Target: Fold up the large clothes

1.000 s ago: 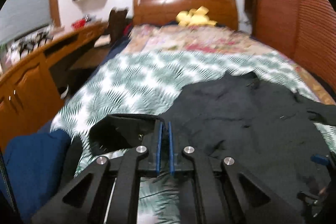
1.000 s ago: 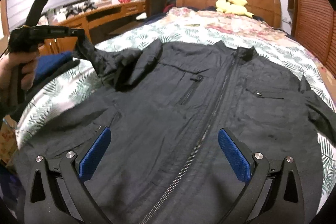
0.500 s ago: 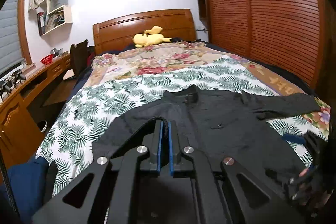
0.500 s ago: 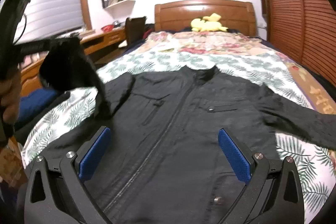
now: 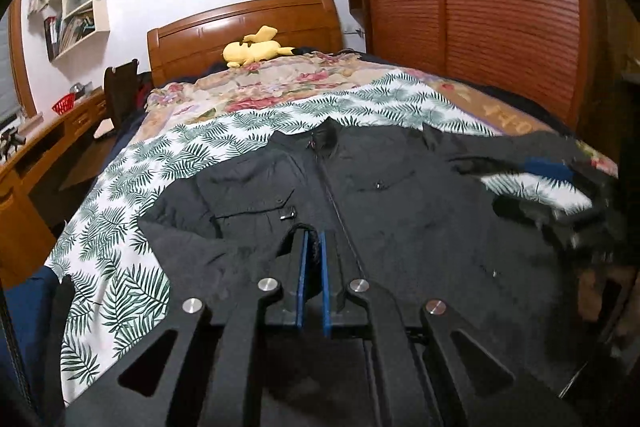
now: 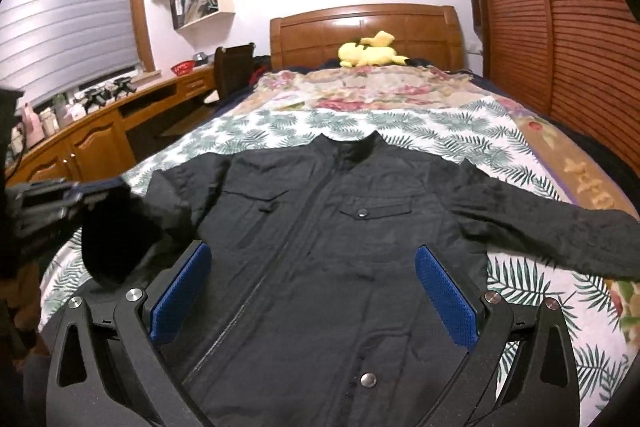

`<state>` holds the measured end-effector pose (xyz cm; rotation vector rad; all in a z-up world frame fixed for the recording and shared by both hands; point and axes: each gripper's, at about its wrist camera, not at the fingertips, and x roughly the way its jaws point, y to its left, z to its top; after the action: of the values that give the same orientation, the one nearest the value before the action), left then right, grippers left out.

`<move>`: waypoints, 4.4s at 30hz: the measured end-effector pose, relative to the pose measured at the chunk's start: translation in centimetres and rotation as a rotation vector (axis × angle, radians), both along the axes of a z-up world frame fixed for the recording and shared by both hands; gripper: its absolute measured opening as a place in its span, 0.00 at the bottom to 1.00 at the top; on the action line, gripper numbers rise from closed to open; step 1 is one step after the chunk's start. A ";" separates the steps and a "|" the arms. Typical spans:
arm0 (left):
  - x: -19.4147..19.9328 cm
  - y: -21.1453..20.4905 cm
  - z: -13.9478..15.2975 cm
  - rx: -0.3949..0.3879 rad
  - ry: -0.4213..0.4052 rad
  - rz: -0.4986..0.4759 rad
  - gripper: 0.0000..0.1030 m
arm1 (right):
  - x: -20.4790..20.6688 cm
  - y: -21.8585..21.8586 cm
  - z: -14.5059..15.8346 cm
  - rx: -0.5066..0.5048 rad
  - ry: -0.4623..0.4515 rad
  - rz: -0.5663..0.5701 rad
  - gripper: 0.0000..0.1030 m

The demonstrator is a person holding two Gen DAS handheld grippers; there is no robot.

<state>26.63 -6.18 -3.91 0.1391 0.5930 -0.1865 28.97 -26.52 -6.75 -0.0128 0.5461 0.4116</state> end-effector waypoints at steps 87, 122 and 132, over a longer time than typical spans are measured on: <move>-8.8 6.8 -4.4 -0.122 -0.009 0.107 0.20 | -0.5 7.7 -7.8 -0.200 0.175 0.262 0.56; -8.8 6.0 -4.5 -0.109 -0.009 0.093 0.20 | -3.9 4.0 -1.4 0.012 0.121 0.357 0.05; -8.3 4.5 -4.8 -0.096 -0.006 0.072 0.20 | -1.9 0.4 -3.1 -0.097 0.127 0.146 0.05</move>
<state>18.35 -1.68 -8.73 0.0252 0.5813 -0.1443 27.11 -26.08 -9.86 -0.1209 0.6920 0.5305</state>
